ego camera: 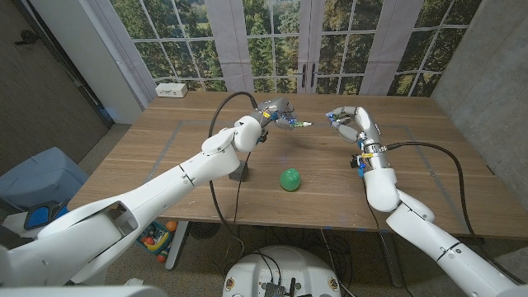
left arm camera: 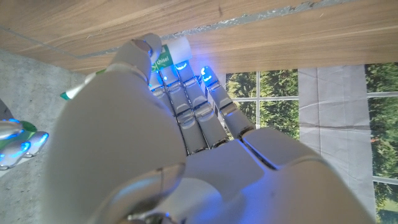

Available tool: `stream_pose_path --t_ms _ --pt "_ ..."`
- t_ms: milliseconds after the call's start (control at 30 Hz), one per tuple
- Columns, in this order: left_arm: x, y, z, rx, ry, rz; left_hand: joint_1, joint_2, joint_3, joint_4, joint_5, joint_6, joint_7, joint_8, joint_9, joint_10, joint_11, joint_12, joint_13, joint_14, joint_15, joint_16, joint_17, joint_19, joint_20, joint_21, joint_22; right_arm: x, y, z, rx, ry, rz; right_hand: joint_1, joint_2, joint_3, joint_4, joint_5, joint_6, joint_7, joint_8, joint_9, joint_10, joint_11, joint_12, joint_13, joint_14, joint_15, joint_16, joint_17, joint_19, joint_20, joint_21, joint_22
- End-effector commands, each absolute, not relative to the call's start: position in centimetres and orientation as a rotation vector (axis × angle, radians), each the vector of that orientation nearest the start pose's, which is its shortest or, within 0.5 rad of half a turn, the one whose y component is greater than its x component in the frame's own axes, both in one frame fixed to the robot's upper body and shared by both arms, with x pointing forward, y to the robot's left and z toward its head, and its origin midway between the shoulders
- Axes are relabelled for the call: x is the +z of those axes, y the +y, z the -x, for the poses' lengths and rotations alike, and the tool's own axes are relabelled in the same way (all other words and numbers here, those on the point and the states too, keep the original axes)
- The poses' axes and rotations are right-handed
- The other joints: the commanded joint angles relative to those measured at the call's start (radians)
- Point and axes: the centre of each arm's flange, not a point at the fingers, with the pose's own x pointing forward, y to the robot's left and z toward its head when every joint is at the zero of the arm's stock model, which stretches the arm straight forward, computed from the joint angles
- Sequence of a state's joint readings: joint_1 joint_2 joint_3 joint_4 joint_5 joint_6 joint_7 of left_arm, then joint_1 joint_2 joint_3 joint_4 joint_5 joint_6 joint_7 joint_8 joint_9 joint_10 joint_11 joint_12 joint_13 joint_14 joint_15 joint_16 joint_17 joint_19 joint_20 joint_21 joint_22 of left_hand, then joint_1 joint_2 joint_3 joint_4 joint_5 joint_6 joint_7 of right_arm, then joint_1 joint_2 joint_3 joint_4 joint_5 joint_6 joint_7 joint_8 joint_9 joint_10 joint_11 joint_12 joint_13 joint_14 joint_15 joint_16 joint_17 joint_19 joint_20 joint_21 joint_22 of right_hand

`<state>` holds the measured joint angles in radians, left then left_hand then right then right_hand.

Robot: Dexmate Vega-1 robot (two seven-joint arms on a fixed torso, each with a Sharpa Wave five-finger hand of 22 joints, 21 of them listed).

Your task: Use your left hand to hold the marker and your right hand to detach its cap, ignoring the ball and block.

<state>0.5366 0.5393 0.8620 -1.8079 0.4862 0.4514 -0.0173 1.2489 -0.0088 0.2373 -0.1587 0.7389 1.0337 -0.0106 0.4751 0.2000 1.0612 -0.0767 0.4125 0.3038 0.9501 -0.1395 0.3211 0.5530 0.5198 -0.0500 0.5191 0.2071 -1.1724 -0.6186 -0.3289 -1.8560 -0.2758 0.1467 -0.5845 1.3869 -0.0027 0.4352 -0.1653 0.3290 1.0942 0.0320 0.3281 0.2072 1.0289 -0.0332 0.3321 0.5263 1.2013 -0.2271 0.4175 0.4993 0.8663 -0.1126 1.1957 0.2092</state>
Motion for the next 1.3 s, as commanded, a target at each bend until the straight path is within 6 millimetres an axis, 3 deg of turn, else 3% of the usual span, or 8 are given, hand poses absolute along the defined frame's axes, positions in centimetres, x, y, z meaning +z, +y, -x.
stream_pose_path --t_ms 33,533,1300 --pt "6.6 6.5 -58.8 -0.019 -0.583 -1.346 -0.004 0.036 0.002 0.006 -0.013 0.07 -0.024 -0.009 0.262 0.23 -0.123 -0.013 0.415 -0.006 -0.105 -0.01 -0.004 -0.01 -0.08 0.01 0.004 -2.4 -24.3 -52.3 -0.239 -0.781 0.737 -0.009 0.002 0.004 0.001 0.006 0.001 0.001 0.0 0.007 0.0 0.004 -0.004 0.008 -0.006 0.0 -0.004 0.005 0.0 -0.103 0.002 -0.003" --pt "5.7 6.7 -59.2 0.084 -0.494 -1.467 0.002 0.046 -0.008 0.002 -0.035 0.068 -0.023 -0.022 0.255 0.229 -0.123 -0.033 0.405 -0.005 -0.104 -0.029 -0.019 -0.048 -0.052 0.007 -0.005 -2.2 -24.6 -54.3 -0.245 -0.627 0.846 -0.01 0.009 0.007 0.001 0.001 0.0 0.0 -0.003 0.014 0.001 0.003 -0.009 0.019 -0.013 0.0 0.0 0.019 -0.006 -0.104 0.005 -0.018" --pt "4.9 7.2 -60.2 0.097 -0.369 -1.545 0.011 0.053 -0.018 -0.002 -0.065 0.08 -0.02 -0.043 0.229 0.231 -0.123 -0.06 0.384 -0.019 -0.104 -0.054 -0.039 -0.077 -0.038 -0.002 -0.016 -2.0 -23.7 -57.2 -0.219 -0.367 1.027 -0.014 0.014 0.008 0.002 -0.006 -0.003 -0.002 -0.01 0.019 0.001 -0.003 -0.019 0.031 -0.02 0.001 0.005 0.037 -0.011 -0.104 0.013 -0.026"
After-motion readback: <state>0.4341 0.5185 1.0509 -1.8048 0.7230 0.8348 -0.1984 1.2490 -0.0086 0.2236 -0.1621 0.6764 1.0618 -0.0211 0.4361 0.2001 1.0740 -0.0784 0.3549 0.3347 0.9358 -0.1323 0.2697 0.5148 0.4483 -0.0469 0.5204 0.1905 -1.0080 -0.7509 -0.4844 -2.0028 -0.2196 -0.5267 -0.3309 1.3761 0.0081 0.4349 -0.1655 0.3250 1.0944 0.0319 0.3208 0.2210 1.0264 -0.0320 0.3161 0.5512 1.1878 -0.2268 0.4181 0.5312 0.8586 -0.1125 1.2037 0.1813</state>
